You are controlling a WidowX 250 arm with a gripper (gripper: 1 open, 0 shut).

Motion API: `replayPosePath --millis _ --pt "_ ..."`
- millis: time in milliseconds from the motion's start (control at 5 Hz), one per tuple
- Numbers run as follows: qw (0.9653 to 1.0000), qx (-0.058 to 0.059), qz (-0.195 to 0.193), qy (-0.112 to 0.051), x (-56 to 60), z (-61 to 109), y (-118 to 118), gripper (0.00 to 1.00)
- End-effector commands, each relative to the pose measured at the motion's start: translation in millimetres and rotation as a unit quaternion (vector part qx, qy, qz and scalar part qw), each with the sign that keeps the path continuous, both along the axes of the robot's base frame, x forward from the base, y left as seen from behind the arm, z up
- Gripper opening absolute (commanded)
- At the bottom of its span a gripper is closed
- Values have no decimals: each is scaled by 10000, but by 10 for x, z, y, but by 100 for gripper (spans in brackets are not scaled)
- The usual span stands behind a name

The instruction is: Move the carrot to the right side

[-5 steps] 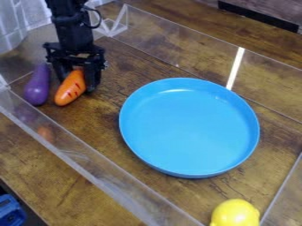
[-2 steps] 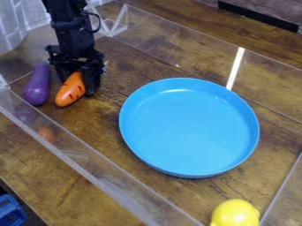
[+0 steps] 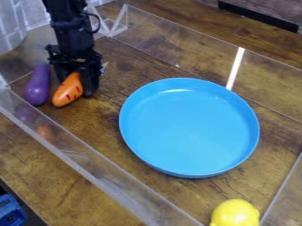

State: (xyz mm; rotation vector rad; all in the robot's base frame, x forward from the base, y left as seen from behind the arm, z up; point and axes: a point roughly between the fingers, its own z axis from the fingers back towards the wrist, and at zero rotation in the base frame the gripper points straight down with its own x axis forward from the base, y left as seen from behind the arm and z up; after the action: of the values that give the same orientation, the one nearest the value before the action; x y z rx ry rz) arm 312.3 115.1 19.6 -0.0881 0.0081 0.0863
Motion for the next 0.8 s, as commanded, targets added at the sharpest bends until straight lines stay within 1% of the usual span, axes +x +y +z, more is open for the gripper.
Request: replayPosePath --millis 0,200,600 --pt "10000 19 -11 47 -130 19 3 0" --pt "9999 6 -67 94 -97 15 24 0" --pt "9998 -41 -151 147 4 3 53 0"
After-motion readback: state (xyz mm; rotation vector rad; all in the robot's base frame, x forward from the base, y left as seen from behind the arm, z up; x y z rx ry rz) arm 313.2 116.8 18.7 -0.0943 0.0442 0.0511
